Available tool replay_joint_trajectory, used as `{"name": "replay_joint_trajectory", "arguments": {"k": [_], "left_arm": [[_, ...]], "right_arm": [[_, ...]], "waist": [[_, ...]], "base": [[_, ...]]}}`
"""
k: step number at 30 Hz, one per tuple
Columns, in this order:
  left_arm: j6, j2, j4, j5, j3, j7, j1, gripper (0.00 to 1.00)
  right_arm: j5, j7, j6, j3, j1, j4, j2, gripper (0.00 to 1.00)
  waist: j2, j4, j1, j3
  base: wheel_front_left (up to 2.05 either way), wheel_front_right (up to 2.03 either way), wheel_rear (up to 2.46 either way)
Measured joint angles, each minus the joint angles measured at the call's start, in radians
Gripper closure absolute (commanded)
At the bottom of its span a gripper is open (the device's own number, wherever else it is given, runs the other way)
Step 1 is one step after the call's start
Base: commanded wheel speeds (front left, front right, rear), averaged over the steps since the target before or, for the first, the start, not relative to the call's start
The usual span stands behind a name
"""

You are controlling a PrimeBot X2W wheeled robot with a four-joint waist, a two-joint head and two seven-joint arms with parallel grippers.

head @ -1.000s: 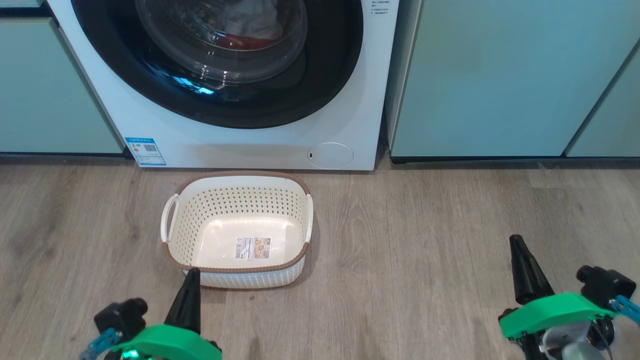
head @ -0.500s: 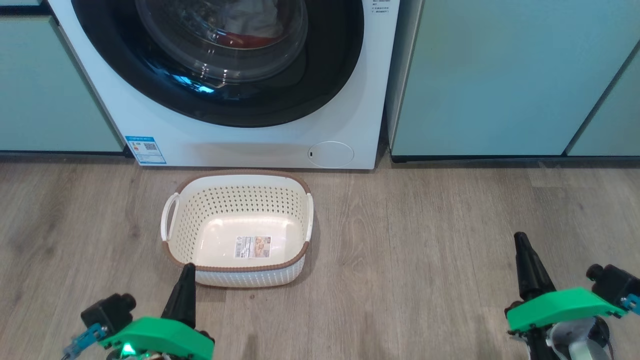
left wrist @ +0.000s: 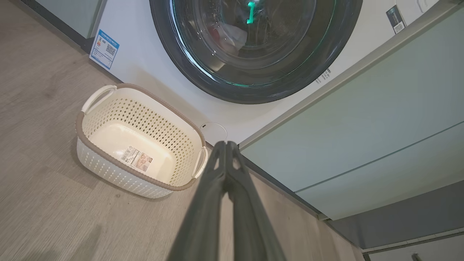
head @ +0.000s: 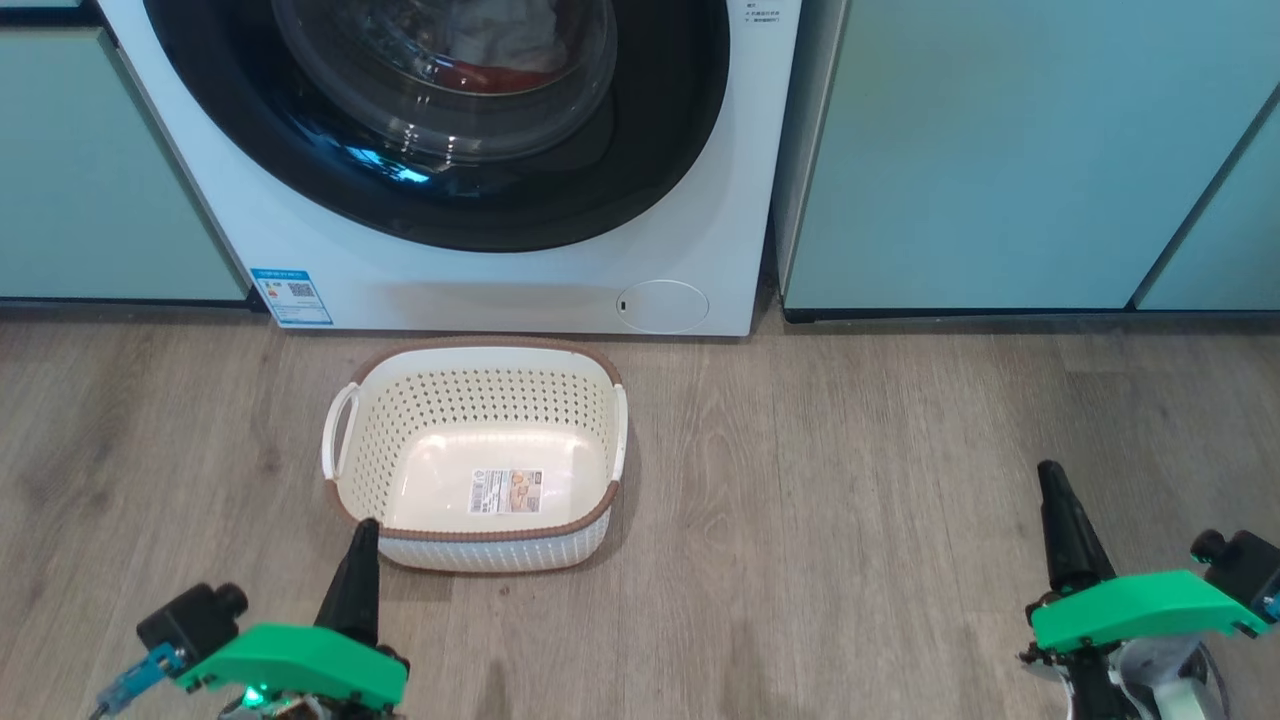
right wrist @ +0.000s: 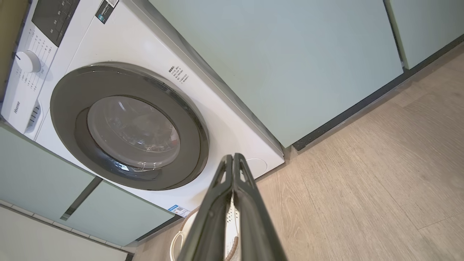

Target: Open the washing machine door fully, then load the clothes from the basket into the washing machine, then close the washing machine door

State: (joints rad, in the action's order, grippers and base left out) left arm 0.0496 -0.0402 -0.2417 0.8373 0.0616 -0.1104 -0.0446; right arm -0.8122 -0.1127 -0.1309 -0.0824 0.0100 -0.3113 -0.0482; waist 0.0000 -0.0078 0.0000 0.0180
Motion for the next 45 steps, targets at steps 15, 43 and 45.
{"name": "replay_joint_trajectory", "arguments": {"k": [15,43,45], "left_arm": [[0.010,0.000,-0.004,0.142,-0.028,0.040,0.009,1.00],[0.037,0.000,-0.016,0.422,-0.071,0.119,0.048,1.00],[0.038,0.000,-0.018,0.443,-0.075,0.125,0.049,1.00]], "right_arm": [[-0.145,0.044,0.000,-0.008,0.002,0.005,0.000,1.00],[-0.434,0.122,0.000,-0.026,0.022,0.016,0.000,1.00],[-0.454,0.125,0.000,-0.028,0.022,0.016,0.000,1.00]], "waist": [[0.0000,0.001,0.0000,-0.004],[0.0000,0.004,0.0000,-0.012],[0.0000,0.004,0.0000,-0.012]], "base": [[0.00,0.00,0.00],[0.00,0.00,0.00],[0.00,0.00,0.00]]}}
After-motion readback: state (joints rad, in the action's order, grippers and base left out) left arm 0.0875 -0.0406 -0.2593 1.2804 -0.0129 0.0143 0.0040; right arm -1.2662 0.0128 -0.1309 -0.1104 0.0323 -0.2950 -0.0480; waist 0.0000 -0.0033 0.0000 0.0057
